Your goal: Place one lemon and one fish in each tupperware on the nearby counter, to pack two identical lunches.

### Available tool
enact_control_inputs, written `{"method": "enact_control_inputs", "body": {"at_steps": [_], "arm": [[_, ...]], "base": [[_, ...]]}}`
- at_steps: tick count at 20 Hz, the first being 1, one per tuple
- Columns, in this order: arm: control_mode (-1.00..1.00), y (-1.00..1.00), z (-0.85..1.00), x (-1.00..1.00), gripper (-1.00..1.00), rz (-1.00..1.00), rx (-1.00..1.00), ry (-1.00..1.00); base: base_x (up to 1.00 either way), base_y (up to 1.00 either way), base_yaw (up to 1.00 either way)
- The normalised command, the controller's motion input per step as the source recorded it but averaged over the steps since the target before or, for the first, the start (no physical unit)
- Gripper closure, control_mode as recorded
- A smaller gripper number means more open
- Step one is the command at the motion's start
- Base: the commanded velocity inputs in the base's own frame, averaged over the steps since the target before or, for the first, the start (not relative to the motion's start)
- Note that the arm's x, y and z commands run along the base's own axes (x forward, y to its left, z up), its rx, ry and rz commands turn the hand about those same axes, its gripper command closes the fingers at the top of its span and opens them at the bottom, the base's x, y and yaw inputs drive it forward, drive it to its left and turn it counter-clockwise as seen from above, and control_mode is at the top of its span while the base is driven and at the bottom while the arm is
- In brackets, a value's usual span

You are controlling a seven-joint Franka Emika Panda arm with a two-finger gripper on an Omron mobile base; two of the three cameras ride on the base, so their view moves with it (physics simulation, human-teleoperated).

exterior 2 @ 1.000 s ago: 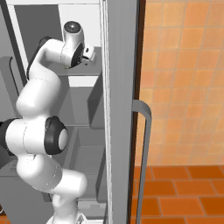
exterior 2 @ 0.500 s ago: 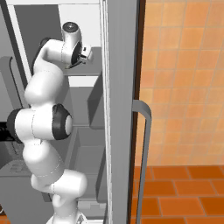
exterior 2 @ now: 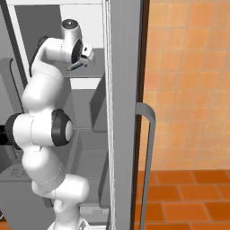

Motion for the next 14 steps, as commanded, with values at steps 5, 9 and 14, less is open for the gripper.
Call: {"method": "enact_control_inputs", "body": {"at_steps": [5,9,14], "arm": [[-1.00,0.10,-0.07,0.10,-1.00,0.00,0.00,-0.04],[-1.00,0.07,-0.46,0.10,1.00,0.00,-0.03,-0.02],[-1.00,0.00,-0.63,0.00,1.00,0.00,-0.05,0.00]], "base": [[0.00,0.00,0.00],[0.00,0.00,0.00],[0.00,0.00,0.00]]}}
